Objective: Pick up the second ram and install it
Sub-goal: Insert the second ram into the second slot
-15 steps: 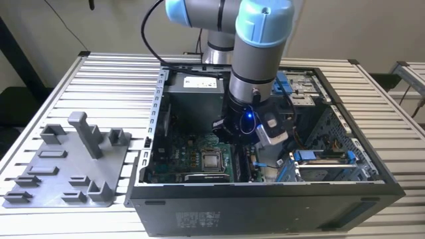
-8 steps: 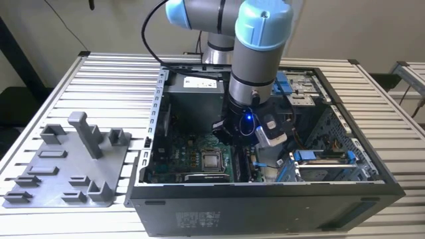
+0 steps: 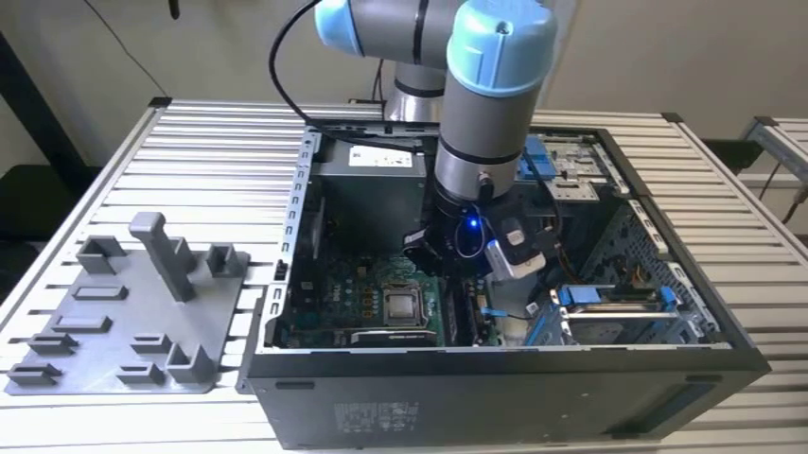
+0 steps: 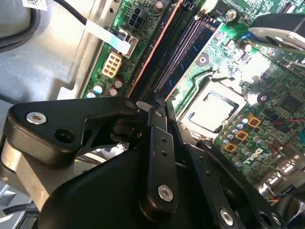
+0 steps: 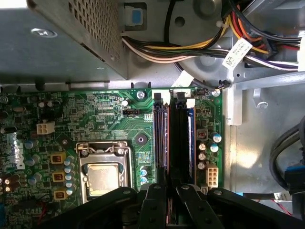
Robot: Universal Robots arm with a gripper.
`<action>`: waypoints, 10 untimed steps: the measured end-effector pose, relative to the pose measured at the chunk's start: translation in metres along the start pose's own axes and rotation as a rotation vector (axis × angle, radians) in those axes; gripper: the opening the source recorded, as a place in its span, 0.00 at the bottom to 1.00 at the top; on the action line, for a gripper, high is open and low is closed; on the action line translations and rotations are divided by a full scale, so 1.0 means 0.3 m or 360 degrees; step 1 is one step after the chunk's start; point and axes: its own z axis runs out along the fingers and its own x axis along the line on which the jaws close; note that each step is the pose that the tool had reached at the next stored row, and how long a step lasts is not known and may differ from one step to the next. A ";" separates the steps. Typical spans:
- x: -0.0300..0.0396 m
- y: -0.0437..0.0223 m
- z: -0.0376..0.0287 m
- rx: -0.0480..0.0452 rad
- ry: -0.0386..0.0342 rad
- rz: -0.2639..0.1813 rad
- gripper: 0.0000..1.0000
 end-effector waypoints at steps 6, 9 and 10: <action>0.000 0.000 0.000 -0.0001 -0.0060 -0.0006 0.14; 0.001 0.000 0.002 -0.0001 -0.0065 -0.0006 0.14; 0.002 0.000 0.002 -0.0001 -0.0065 -0.0006 0.14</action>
